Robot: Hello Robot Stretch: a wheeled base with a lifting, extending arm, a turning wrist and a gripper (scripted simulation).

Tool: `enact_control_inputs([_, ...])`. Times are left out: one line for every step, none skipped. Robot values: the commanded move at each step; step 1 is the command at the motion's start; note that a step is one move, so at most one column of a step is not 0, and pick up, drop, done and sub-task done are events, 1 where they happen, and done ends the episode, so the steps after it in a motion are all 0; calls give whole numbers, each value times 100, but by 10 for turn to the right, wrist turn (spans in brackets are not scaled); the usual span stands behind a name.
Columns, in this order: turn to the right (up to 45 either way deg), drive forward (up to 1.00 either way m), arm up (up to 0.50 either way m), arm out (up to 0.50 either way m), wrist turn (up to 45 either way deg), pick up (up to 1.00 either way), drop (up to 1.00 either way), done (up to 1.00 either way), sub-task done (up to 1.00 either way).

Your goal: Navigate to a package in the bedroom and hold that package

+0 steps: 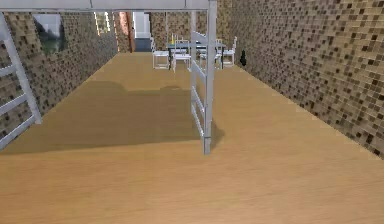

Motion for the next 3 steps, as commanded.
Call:
enact_control_inputs([0, 75, 0, 0, 0, 0, 0, 0, 0])
enact_control_inputs([210, 0, 0, 0, 0, 0, 0, 0, 0])
enact_control_inputs([0, 35, 0, 0, 0, 0, 0, 0, 0])
